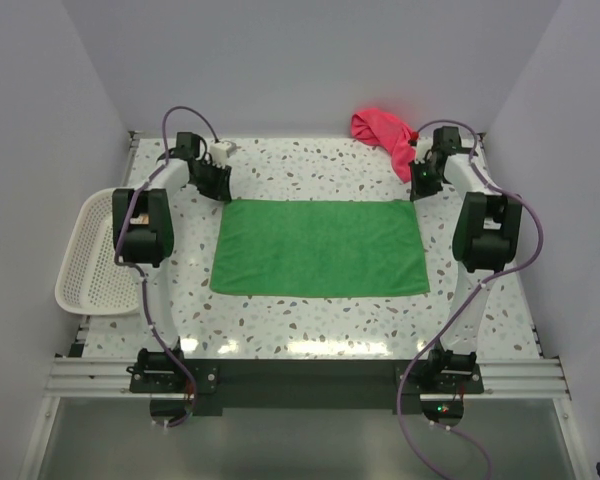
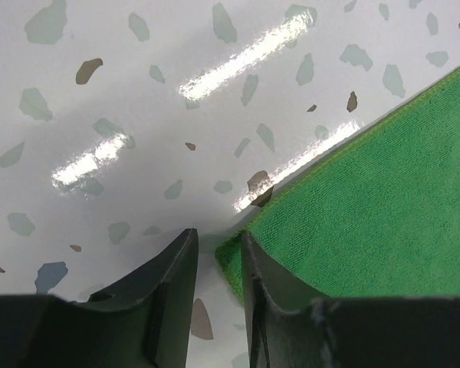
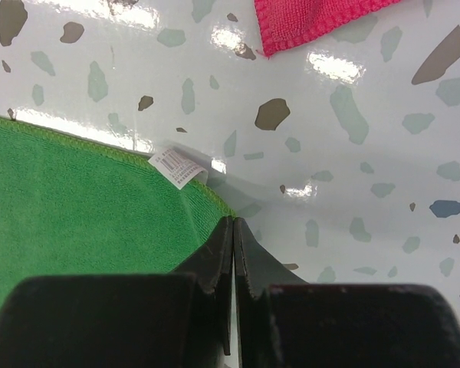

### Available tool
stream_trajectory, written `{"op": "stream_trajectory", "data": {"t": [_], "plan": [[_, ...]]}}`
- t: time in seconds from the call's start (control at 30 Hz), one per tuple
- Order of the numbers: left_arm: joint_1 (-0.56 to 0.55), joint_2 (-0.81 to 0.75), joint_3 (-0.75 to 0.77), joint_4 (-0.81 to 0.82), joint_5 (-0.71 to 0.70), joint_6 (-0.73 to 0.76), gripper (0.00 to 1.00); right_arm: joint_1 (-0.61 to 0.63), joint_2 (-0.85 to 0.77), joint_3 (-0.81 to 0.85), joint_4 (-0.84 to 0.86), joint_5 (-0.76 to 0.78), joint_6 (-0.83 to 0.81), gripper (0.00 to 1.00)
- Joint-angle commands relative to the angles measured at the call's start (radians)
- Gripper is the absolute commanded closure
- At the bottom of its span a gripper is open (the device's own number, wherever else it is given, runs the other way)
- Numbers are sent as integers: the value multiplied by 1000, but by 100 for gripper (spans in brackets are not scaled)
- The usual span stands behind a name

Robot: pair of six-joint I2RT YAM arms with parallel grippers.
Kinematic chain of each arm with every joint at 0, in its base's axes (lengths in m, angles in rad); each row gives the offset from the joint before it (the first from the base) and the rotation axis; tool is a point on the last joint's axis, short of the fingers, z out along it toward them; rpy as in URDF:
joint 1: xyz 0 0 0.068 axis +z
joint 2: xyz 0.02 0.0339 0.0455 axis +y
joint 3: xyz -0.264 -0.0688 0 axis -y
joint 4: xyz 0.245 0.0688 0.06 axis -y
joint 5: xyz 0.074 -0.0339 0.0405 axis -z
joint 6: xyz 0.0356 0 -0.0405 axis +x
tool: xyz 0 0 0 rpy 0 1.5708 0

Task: Roll the towels
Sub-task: Fold the towel

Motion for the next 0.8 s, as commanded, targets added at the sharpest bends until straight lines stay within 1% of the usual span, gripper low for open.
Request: {"op": "stream_trajectory", "data": {"t": [0.0,0.2,0.23,0.33,0.6,0.67,0.73,0.77], "plan": [[2,20,34,-9,30,14,69,3,-39,19,28,1,-21,100],[4,35,51,-4,69,-2,85,1,-26,29,37,20,-27,100],[4,37,60,-6,73,-4,90,3,-21,31,38,24,-30,100],[6,48,83,-10,93,-12,100,1,-13,40,52,40,-30,100],[6,26,100,-1,95,-10,100,0,5,66,42,38,-30,100],[6,34,120,-41,89,4,75,0,1,63,41,32,-30,100],[6,26,97,-44,63,7,52,0,-1,57,40,29,-30,100],[6,10,81,-34,52,5,48,0,-2,57,38,26,-30,100]]}}
